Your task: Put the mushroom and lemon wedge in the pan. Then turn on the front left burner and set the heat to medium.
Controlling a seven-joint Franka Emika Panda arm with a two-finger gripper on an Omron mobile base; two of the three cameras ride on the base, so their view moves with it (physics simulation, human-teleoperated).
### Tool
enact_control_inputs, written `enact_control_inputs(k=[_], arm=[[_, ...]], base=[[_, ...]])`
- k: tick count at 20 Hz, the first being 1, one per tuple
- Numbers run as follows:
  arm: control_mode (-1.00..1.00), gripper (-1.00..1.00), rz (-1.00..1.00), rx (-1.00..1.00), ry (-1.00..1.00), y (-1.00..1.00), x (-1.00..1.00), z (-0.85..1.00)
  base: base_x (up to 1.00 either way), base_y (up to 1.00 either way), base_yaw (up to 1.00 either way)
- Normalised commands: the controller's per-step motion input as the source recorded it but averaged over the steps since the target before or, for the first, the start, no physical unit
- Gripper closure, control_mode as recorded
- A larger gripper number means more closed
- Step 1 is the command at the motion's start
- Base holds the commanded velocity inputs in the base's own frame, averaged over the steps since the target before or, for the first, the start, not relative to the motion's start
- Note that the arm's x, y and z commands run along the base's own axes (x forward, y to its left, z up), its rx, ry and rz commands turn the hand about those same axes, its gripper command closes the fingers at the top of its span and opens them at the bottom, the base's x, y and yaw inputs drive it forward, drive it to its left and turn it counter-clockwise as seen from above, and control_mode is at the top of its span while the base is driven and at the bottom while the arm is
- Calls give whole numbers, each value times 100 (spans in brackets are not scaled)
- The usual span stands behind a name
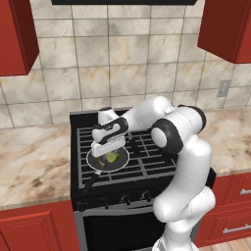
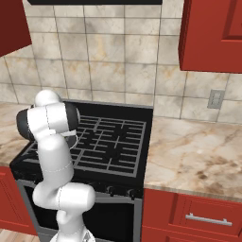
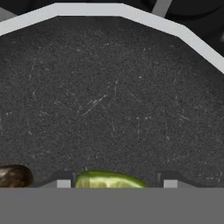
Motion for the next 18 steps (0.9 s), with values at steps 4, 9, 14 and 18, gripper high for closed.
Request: enact_control_inputs(k=[4, 9, 14, 18], arm=[[-100, -100, 0, 0, -2, 0, 0, -3], [-100, -100, 0, 0, -2, 0, 3, 0], [-100, -100, 0, 0, -2, 0, 6, 0], [-100, -100, 0, 0, -4, 0, -1, 17]], base=[[0, 0, 0], [0, 0, 0], [0, 0, 0], [0, 0, 0]])
